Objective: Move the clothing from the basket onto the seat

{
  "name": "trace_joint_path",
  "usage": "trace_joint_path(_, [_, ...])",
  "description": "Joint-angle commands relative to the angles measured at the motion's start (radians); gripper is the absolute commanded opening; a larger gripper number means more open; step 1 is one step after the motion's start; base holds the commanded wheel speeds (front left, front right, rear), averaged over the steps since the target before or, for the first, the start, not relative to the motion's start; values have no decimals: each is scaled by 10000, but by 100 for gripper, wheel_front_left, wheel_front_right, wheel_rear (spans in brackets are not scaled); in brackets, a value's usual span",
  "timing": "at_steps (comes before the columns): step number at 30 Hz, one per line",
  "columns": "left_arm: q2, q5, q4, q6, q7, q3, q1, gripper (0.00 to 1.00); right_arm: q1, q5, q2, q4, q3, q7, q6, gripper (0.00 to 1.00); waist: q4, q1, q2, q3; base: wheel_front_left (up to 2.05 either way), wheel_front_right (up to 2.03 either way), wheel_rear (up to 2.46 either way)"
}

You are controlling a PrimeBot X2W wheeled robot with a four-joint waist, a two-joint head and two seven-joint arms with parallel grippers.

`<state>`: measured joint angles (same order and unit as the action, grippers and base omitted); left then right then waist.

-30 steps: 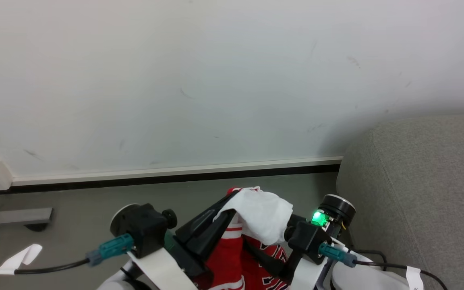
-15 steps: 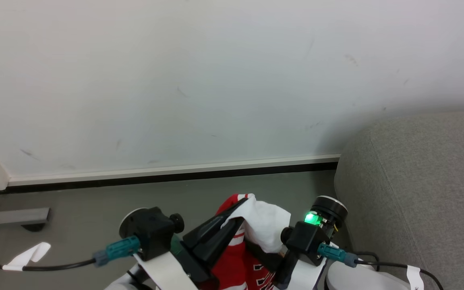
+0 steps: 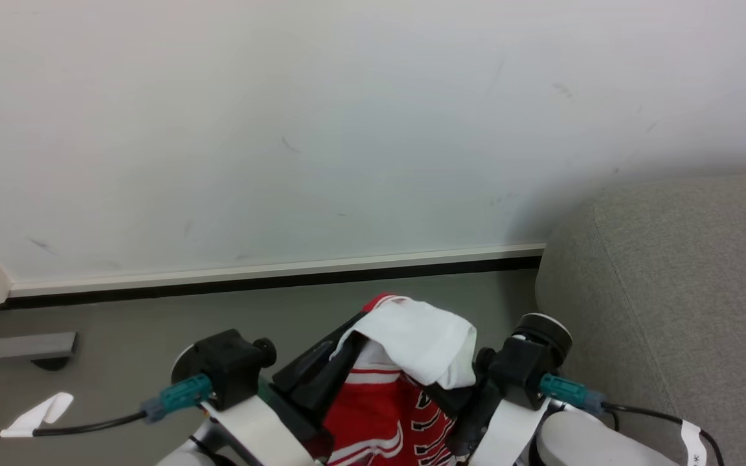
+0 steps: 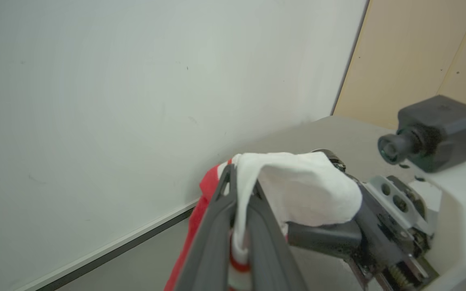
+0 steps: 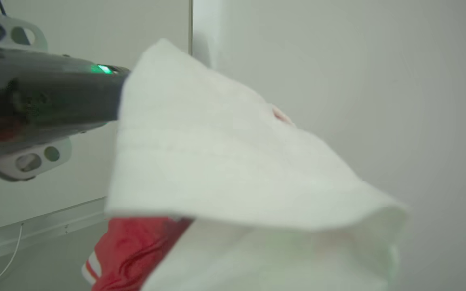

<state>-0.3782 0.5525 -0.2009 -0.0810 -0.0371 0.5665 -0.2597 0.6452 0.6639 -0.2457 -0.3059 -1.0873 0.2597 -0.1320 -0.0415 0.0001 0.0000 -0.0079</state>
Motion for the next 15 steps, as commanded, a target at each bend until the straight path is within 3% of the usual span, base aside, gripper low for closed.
trace_joint_path(1, [-20,-195,116,90,114,-35,105,100,-155,65,-48,98,244,66,23,0,-37,-1,0,15,0,0,0])
trace_joint_path(8, [69,-631,622,459,700,-96,208,100,-612,-219,-248,265,1540,60,23,0,-325,-1,0,117,0,0,0])
trace_joint_path(15, [267,-1115,1295,516,1297,259,265,100,-987,-701,-480,400,2821,62,23,0,-927,-1,0,277,0,0,0])
